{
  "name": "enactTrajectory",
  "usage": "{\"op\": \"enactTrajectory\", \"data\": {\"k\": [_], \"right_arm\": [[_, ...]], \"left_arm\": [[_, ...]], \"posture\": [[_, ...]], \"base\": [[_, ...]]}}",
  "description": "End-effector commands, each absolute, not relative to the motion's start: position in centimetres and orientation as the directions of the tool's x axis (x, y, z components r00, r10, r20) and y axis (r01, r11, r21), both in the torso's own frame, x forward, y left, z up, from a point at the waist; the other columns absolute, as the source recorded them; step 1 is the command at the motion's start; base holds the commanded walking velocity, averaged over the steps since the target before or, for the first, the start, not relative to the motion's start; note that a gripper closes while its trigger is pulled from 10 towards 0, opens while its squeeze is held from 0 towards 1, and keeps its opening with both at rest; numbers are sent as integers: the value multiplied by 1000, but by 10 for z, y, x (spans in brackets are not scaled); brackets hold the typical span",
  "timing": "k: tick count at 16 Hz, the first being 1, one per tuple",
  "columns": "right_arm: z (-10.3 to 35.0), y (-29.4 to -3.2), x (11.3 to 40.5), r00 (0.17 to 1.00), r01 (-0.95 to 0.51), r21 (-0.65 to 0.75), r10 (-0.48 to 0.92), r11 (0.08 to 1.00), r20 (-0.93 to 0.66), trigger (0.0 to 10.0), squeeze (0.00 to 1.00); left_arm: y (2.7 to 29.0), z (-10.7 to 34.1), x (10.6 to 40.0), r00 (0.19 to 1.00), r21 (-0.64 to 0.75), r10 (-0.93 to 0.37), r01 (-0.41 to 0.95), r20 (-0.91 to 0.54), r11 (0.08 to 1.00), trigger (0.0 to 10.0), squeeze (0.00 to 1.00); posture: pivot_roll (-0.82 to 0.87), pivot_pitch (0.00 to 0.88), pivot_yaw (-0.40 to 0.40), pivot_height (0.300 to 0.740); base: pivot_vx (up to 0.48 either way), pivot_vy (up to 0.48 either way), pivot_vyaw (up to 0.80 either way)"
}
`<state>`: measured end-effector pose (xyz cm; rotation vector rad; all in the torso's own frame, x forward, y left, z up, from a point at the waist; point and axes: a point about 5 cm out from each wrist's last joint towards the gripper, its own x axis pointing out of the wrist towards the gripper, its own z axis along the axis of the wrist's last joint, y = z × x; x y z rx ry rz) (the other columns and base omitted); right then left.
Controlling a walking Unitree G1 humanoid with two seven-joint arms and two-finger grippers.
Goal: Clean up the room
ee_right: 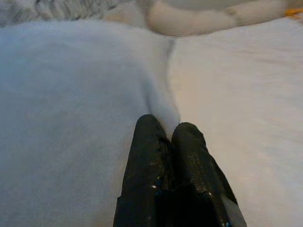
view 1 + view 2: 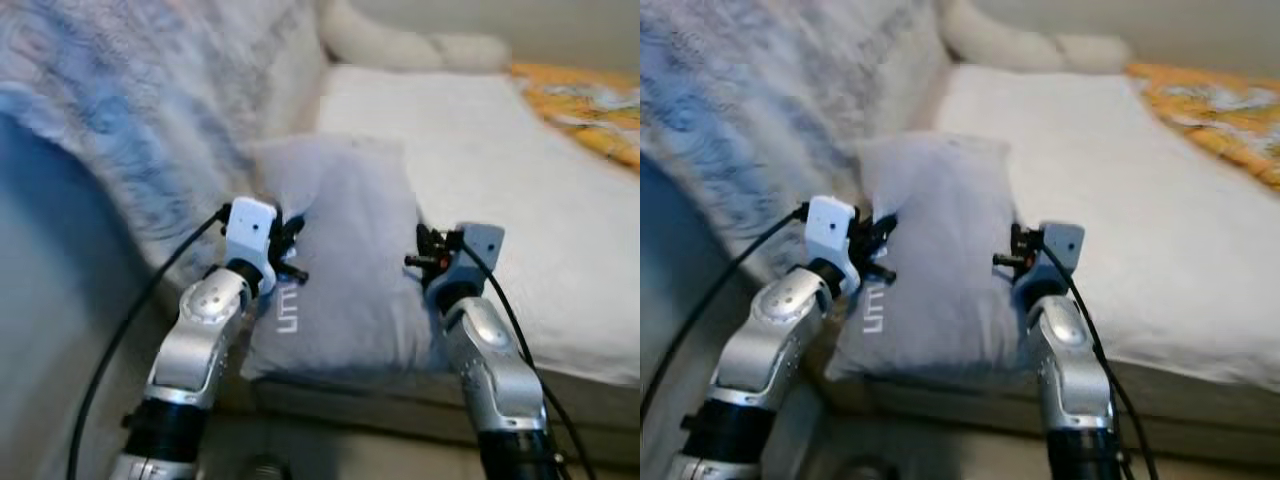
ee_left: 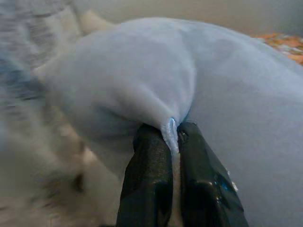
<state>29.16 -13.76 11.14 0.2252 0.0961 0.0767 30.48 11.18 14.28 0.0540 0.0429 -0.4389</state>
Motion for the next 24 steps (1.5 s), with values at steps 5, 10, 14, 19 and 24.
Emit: {"op": "enactTrajectory", "data": {"k": [5,10,14,19,24], "right_arm": [[116,-139,293,995,-65,224,81,973,-65,10000,0],[117,-145,291,997,-33,266,48,964,-53,10000,0],[119,-146,291,997,-40,268,54,963,-46,10000,0],[117,-141,293,995,-74,244,89,967,-52,10000,0],[111,-142,295,993,-58,214,79,975,-87,10000,0]], "left_arm": [[110,152,308,904,59,-428,428,-17,902,10000,0],[104,152,306,886,59,-464,464,-16,884,10000,0],[103,153,308,889,65,-458,457,-14,887,10000,0],[107,153,309,897,65,-441,441,-10,895,10000,0],[107,153,309,896,71,-443,442,-7,894,10000,0]], "posture": [[69,0,-26,740],[62,0,-15,740],[60,0,-14,740],[68,0,-24,740],[70,0,-27,740]], "base": [[319,0,0],[316,0,0],[306,0,-394],[303,0,0],[294,0,320]]}}
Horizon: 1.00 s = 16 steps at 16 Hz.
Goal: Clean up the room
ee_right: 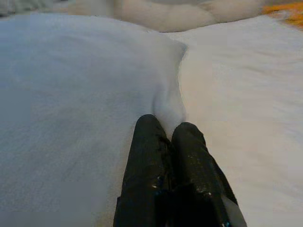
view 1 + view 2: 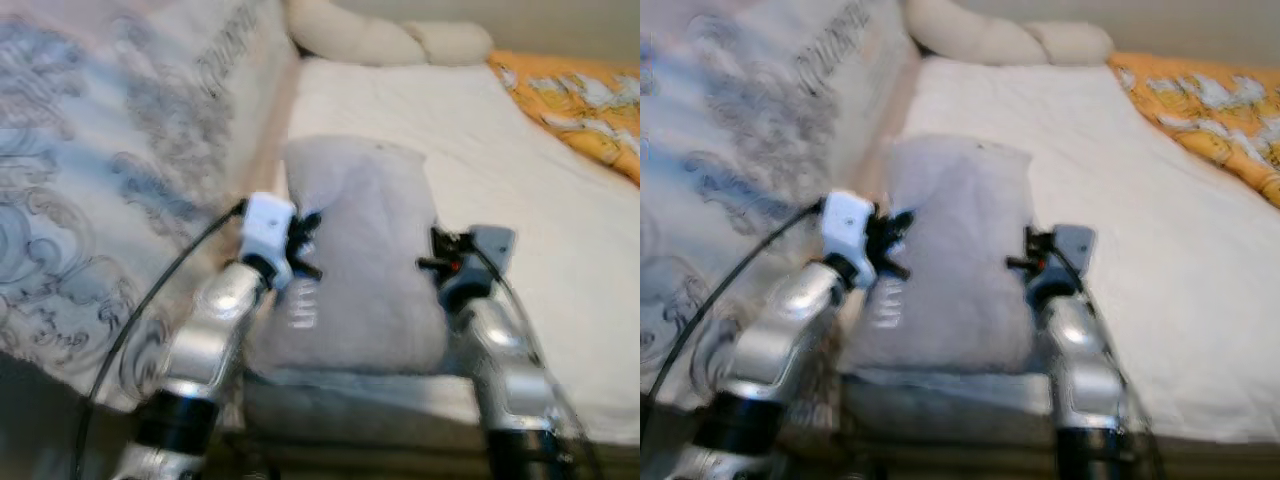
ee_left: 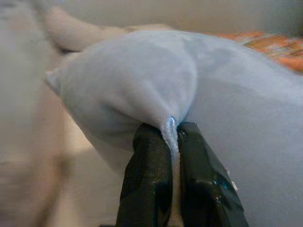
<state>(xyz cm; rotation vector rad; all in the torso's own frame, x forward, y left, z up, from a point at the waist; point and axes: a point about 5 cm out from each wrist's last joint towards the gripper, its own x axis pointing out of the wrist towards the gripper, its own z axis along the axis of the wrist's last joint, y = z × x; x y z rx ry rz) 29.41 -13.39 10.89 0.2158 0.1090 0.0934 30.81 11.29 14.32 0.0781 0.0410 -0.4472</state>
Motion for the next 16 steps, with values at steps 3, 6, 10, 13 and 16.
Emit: {"op": "enactTrajectory", "data": {"k": [3,6,10,13,16], "right_arm": [[112,-143,295,994,-57,211,76,976,-82,10000,0],[112,-142,295,994,-58,232,77,971,-73,10000,0],[110,-144,297,994,-43,243,67,969,-89,10000,0],[108,-149,316,994,-21,202,43,979,-103,10000,0],[110,-145,341,991,-57,182,78,982,-109,10000,0]], "left_arm": [[104,152,309,893,82,-449,449,-13,890,10000,0],[102,149,308,885,107,-465,465,-24,879,10000,0],[102,149,310,882,118,-470,469,-19,875,10000,0],[103,141,322,880,215,-471,473,-65,854,10000,0],[107,140,343,888,299,-451,457,-93,838,10000,0]], "posture": [[68,0,-25,740],[64,0,-20,740],[62,0,-15,740],[62,0,-12,740],[65,31,-9,740]], "base": [[264,0,0],[0,0,0],[0,0,0],[0,0,0],[0,0,0]]}}
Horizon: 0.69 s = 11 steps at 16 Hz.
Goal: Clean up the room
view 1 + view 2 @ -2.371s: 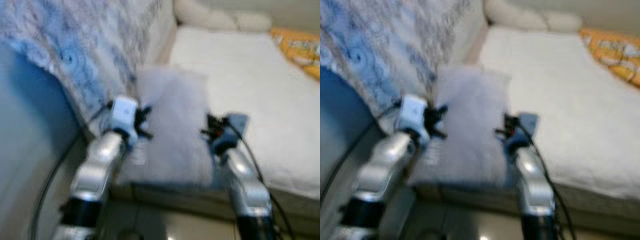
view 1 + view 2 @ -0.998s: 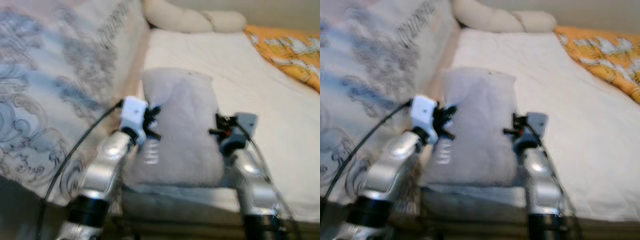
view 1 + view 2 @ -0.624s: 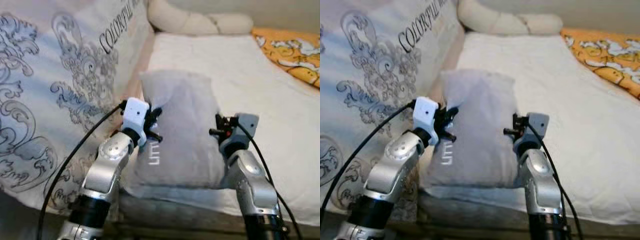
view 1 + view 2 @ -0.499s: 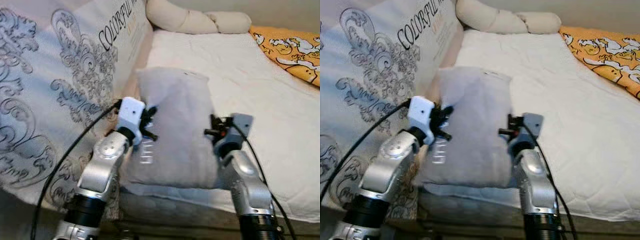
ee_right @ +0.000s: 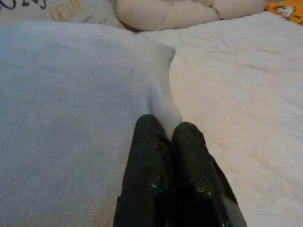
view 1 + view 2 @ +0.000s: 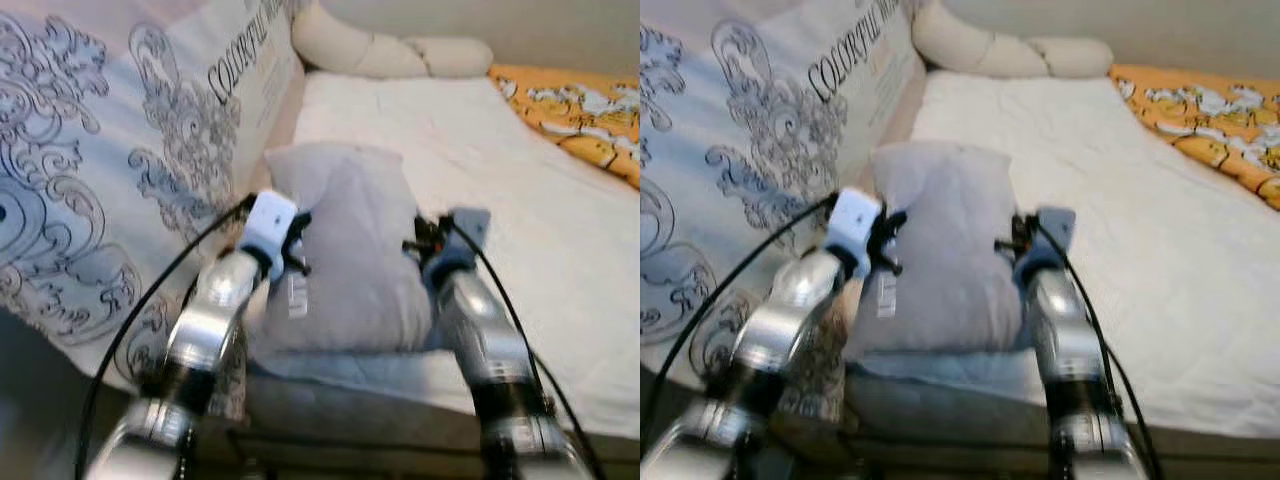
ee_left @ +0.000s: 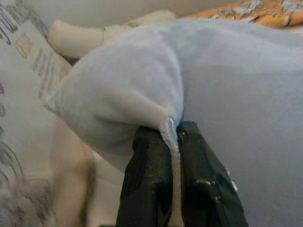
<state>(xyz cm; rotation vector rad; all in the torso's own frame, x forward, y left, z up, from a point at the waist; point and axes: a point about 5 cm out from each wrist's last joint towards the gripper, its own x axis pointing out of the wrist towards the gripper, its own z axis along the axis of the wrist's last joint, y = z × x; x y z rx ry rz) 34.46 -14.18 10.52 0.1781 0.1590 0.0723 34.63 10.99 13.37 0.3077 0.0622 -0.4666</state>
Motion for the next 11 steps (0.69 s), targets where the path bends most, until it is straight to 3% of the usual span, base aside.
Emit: {"op": "enactTrajectory", "data": {"k": [1,7,11], "right_arm": [[111,-141,354,988,-71,163,92,984,-123,10000,0],[118,-111,381,976,-115,84,128,990,-174,10000,0],[106,-91,378,962,-111,93,130,989,-241,10000,0]], "left_arm": [[108,144,356,896,338,-433,438,-95,833,10000,0],[132,201,403,945,548,-326,274,-2,790,10000,0],[144,216,410,953,597,-303,227,27,769,10000,0]], "posture": [[68,59,-12,740],[108,194,-8,740],[156,246,-30,740]], "base": [[0,0,0],[0,0,0],[0,0,0]]}}
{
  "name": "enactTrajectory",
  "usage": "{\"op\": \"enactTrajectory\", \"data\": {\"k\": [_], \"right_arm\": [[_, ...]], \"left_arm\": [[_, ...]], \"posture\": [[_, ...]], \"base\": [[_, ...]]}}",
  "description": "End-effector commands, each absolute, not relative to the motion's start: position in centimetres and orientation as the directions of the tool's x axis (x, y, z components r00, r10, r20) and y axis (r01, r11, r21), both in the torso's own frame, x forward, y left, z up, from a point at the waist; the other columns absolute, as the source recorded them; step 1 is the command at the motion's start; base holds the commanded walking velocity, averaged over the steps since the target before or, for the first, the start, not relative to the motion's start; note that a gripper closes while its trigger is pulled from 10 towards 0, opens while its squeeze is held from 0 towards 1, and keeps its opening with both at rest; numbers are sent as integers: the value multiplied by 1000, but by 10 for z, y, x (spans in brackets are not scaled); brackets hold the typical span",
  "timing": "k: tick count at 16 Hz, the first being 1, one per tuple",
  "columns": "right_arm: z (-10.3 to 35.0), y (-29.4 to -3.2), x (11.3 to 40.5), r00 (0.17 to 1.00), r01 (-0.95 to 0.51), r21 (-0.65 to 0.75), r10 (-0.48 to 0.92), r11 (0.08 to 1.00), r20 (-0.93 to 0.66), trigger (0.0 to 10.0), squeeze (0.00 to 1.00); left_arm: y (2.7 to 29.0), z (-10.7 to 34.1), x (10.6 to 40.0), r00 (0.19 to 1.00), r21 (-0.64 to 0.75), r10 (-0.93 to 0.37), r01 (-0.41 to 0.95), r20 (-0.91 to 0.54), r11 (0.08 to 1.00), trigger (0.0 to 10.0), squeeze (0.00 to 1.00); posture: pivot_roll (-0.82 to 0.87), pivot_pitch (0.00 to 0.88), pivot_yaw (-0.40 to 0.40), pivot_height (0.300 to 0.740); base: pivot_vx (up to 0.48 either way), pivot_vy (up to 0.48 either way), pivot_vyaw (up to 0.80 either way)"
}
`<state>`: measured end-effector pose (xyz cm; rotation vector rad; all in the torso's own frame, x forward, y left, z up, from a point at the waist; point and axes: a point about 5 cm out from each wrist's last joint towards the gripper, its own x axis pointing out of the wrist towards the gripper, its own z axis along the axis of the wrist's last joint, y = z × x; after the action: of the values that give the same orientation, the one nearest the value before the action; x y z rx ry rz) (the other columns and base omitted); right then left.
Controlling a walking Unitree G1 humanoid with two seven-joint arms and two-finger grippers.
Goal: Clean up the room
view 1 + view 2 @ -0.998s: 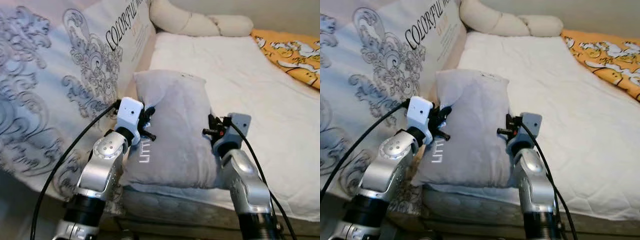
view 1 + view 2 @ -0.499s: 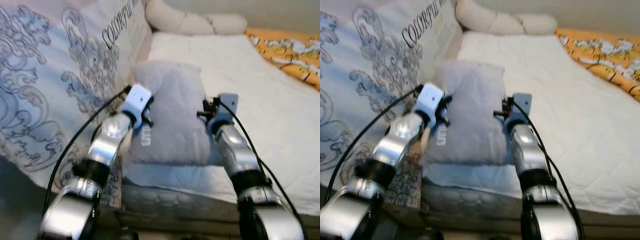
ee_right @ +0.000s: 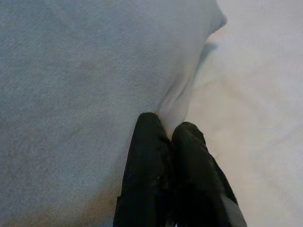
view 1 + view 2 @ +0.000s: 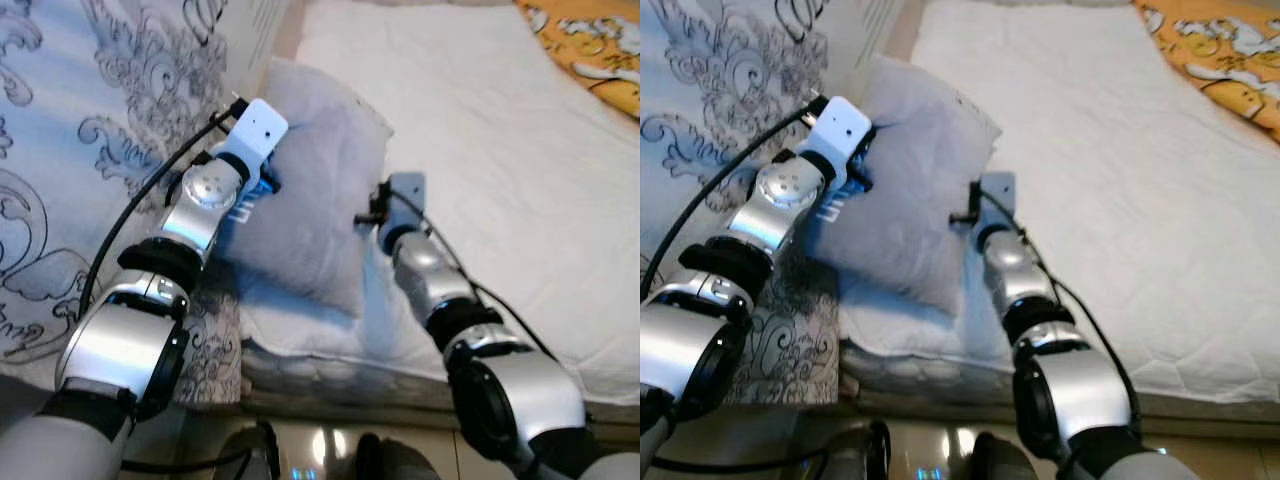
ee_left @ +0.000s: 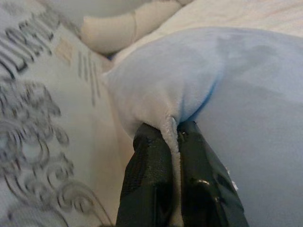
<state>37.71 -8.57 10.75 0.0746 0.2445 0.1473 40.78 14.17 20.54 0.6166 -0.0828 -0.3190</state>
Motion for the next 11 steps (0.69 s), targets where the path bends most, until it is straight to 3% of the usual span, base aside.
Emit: {"op": "enactTrajectory", "data": {"k": [1,5,9,10,11], "right_arm": [[105,-90,377,960,-116,98,137,988,-246,10000,984],[97,-101,372,967,-103,182,141,978,-213,10000,1000],[96,-124,365,979,-168,234,190,958,-77,10000,1000],[94,-129,359,973,-214,219,228,952,-38,10000,0],[91,-135,353,971,-230,212,240,950,-20,10000,0]], "left_arm": [[145,214,410,954,597,-298,224,27,771,10000,0],[144,192,405,964,616,-267,203,12,761,10000,0],[152,212,410,974,587,-187,77,128,806,10000,0],[152,219,410,968,578,-183,52,171,814,10000,0],[153,221,410,966,576,-170,28,195,817,10000,0]], "posture": [[157,249,-32,740],[139,228,-30,740],[105,176,-16,740],[88,151,-7,740],[82,139,-5,740]], "base": [[0,0,0],[0,0,0],[0,0,0],[0,0,0],[0,0,0]]}}
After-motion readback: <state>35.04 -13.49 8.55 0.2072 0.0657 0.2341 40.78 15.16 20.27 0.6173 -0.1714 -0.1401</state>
